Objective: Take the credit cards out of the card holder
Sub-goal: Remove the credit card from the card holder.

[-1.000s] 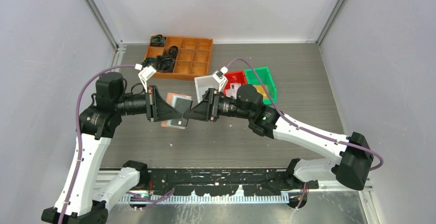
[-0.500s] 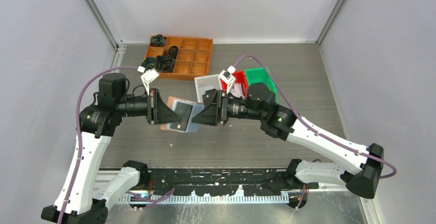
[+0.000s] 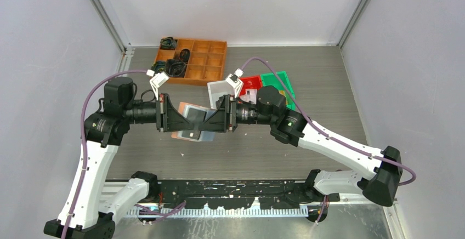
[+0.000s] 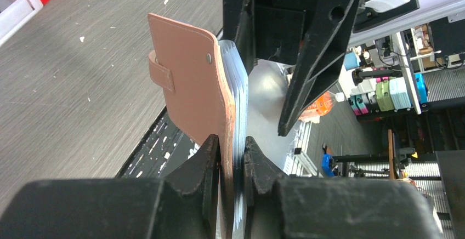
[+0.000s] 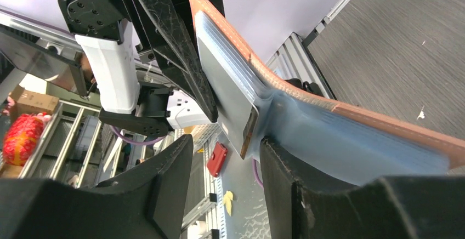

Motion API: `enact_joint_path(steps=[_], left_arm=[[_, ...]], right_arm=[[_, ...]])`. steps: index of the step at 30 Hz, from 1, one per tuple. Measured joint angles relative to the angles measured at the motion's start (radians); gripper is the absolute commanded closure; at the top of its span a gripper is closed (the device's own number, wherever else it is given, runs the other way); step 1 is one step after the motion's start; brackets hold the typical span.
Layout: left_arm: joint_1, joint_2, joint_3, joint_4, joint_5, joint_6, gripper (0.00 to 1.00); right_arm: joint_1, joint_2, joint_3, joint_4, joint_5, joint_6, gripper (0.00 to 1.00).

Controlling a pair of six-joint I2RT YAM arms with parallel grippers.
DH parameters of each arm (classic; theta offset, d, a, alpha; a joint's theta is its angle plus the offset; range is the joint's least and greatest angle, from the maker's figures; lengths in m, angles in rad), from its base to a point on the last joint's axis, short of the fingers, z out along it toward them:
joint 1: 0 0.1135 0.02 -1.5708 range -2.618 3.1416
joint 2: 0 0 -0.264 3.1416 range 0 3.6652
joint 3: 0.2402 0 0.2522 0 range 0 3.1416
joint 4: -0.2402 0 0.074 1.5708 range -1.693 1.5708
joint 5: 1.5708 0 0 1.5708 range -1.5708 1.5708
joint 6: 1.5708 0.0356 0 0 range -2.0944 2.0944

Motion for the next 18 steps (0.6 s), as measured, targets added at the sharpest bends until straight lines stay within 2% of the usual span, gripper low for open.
enact_joint_path(steps=[5,10,18], left_arm=[[0.000,-0.002,0.000,0.037,0.016,-0.045,0.97],[0.001,-0.010,-0.003,0.068,0.025,-0.077,0.94],[0.008,-0.023,-0.020,0.090,0.024,-0.101,0.86]], right_arm=[[0.000,0.008,-0.003,0.034,-0.014,0.015,0.47],[0.000,0.008,-0.010,0.072,-0.024,0.037,0.52],[-0.001,0.019,-0.043,0.135,-0.014,0.077,0.54]])
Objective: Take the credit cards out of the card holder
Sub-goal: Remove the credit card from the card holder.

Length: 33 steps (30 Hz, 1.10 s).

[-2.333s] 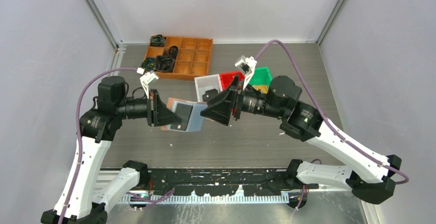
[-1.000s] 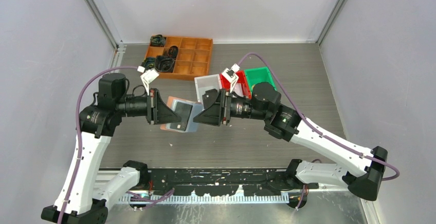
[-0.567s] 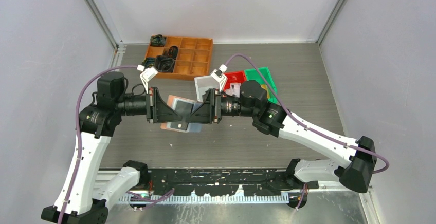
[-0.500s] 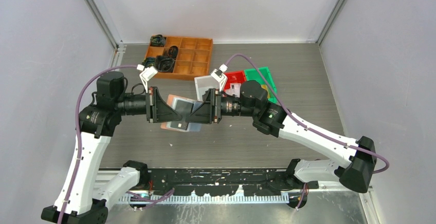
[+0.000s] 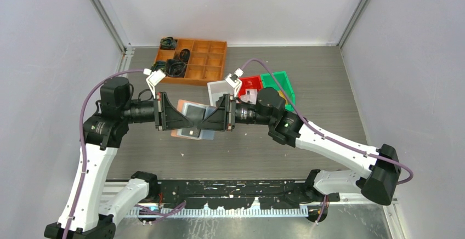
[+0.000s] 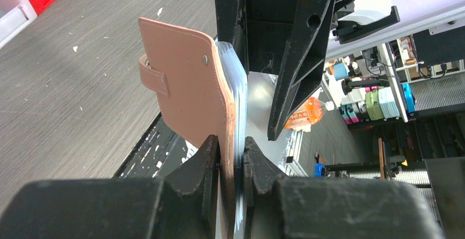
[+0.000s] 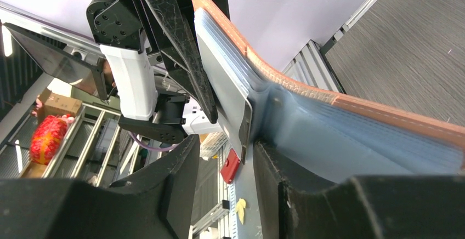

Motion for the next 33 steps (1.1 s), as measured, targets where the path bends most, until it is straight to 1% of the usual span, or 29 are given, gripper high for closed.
enact_joint_path(steps=[7,9,11,16,18,22,25,29,33], left_arm=[[0.006,-0.014,-0.023,0.043,0.014,-0.032,0.84],[0.008,-0.023,-0.035,0.071,0.023,-0.051,0.77],[0.010,-0.029,-0.041,0.092,0.033,-0.069,0.74],[0.010,-0.036,-0.046,0.136,0.063,-0.092,0.74],[0.010,-0.037,-0.050,0.139,0.067,-0.091,0.77],[0.011,-0.037,-0.059,0.143,0.066,-0.080,0.87],[0.013,-0.036,-0.061,0.146,0.065,-0.070,0.99],[0.011,-0.035,-0.061,0.148,0.080,-0.069,1.00],[0.005,-0.034,-0.061,0.150,0.089,-0.070,1.00]], right_arm=[[0.000,-0.001,-0.011,0.022,0.010,0.006,0.60],[0.000,-0.003,-0.012,0.021,0.015,0.006,0.62],[0.001,-0.007,-0.012,0.021,0.020,0.005,0.62],[0.006,-0.007,-0.012,0.021,0.037,0.005,0.63],[0.007,-0.007,-0.012,0.021,0.037,0.005,0.63],[0.008,-0.008,-0.012,0.016,0.029,0.005,0.62],[0.008,-0.016,-0.013,0.014,0.027,0.005,0.61],[0.012,-0.042,-0.047,0.043,0.050,0.005,0.59],[0.020,-0.069,-0.104,0.114,0.081,0.013,0.61]])
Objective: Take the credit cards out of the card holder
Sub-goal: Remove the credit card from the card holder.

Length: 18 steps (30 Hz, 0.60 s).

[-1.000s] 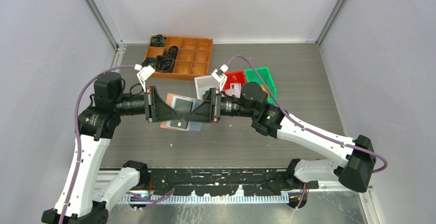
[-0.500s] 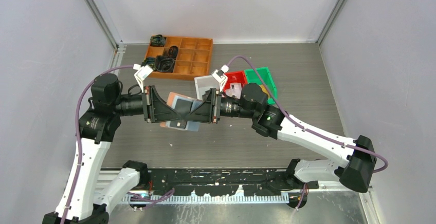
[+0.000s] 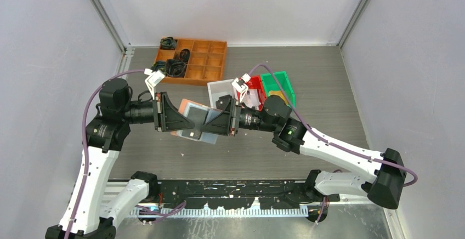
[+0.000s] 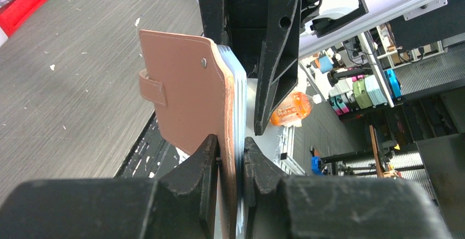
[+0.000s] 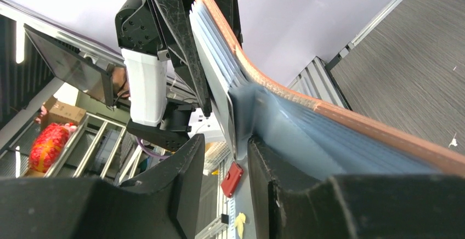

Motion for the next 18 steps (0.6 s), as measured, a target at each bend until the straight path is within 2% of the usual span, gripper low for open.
enact_joint_path(steps=[5,8,10,12,15,18], left_arm=[[0.002,-0.002,0.000,0.021,-0.005,-0.001,1.00],[0.011,-0.005,0.001,0.028,-0.020,0.002,0.98],[0.016,-0.008,0.001,0.032,-0.032,0.004,0.79],[0.018,-0.011,0.002,0.032,-0.036,0.006,0.72],[0.013,-0.010,0.002,0.029,-0.017,0.002,0.73],[0.003,-0.009,0.002,0.028,0.017,-0.005,0.80]], right_arm=[[-0.001,0.023,-0.006,0.061,0.006,0.031,0.68],[-0.003,0.050,-0.006,0.106,-0.003,0.059,0.79],[-0.010,0.066,-0.011,0.132,-0.008,0.076,0.92],[-0.014,0.073,-0.029,0.171,-0.013,0.092,0.99],[-0.011,0.072,-0.063,0.245,-0.013,0.106,0.99],[0.001,0.055,-0.098,0.301,-0.014,0.109,0.99]])
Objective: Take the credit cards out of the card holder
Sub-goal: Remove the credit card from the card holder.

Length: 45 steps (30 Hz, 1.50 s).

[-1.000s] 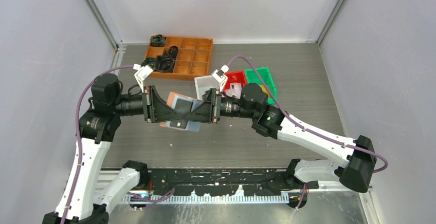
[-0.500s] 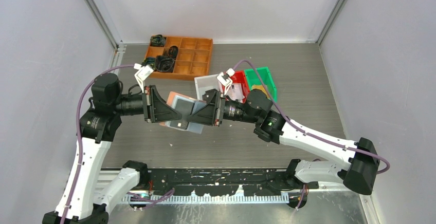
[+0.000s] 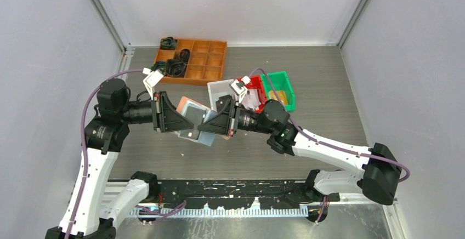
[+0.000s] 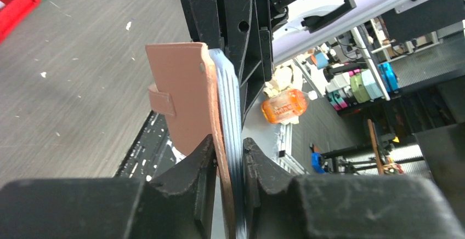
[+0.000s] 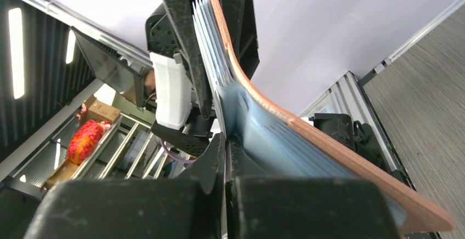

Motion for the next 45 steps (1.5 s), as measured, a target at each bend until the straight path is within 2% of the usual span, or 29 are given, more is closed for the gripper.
enact_joint_path(steps=[12,16,20,33,36,45], left_arm=[[-0.017,0.011,-0.005,0.072,0.051,-0.127,0.93],[-0.018,0.012,-0.005,0.076,0.053,-0.143,0.98],[-0.017,0.014,-0.005,0.086,0.058,-0.158,1.00],[-0.008,0.013,-0.005,0.125,0.080,-0.177,1.00],[-0.008,0.012,-0.005,0.126,0.081,-0.177,1.00],[-0.008,0.002,-0.005,0.126,0.085,-0.175,1.00]], right_arm=[[0.006,-0.063,-0.063,0.078,-0.003,-0.015,0.98],[0.006,-0.070,-0.073,0.088,0.000,-0.016,0.93],[0.005,-0.080,-0.086,0.100,0.000,-0.014,0.80],[-0.001,-0.062,-0.074,0.132,-0.021,-0.007,0.71],[-0.001,-0.047,-0.052,0.140,-0.025,-0.003,0.72],[-0.002,-0.047,-0.038,0.123,-0.026,-0.011,0.95]])
